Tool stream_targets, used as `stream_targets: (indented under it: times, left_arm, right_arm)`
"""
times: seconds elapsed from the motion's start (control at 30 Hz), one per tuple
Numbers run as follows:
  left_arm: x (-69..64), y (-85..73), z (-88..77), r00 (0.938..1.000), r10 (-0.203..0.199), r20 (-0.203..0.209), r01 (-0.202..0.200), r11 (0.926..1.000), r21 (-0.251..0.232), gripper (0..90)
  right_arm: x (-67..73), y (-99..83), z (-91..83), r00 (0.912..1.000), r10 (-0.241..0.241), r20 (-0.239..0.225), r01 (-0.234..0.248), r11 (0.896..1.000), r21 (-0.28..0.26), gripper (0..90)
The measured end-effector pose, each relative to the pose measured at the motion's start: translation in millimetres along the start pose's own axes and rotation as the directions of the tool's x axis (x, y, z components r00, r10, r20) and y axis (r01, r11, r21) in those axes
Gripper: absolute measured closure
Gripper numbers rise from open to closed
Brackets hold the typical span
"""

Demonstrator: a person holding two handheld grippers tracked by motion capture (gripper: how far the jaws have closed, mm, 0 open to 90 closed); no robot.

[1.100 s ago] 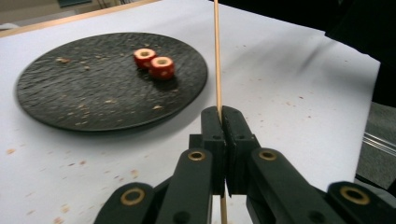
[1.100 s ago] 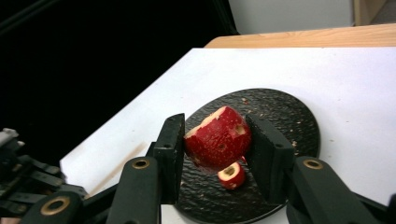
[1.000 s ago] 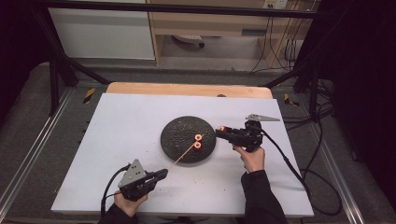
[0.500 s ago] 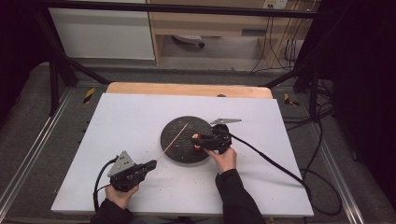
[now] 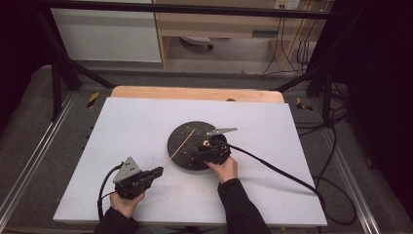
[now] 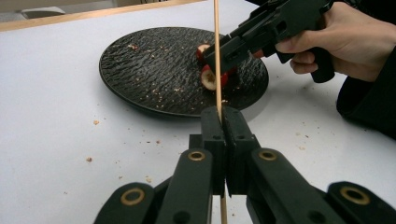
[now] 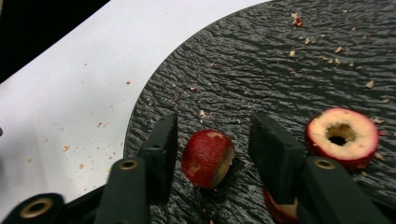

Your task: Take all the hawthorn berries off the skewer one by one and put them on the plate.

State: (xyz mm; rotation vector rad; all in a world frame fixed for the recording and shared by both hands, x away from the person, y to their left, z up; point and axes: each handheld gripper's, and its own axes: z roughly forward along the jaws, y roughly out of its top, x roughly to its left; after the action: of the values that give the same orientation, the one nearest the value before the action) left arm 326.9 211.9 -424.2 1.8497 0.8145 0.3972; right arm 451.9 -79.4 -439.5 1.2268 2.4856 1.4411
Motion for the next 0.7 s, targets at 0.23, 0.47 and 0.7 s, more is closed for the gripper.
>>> stream_targets:
  times: [0.23, 0.47, 0.7]
  left_arm:
    - [0.2, 0.0, -0.4, 1.0000, -0.001, -0.003, 0.001, 1.0000, -0.001, 88.1]
    - [0.3, 0.8, 0.8, 0.9999, -0.004, -0.010, 0.004, 1.0000, 0.006, 88.0]
    - [-0.8, 6.3, 6.1, 0.9998, -0.002, -0.018, 0.002, 0.9996, 0.030, 88.0]
  right_arm:
    - [6.8, 6.3, -17.2, 0.9996, -0.027, 0.007, 0.028, 0.999, -0.041, 36.1]
    - [9.0, 3.2, -44.2, 0.9955, -0.073, 0.060, 0.075, 0.996, -0.042, 21.1]
    - [3.6, -15.4, -69.5, 0.9871, -0.111, 0.116, 0.117, 0.992, -0.050, 9.2]
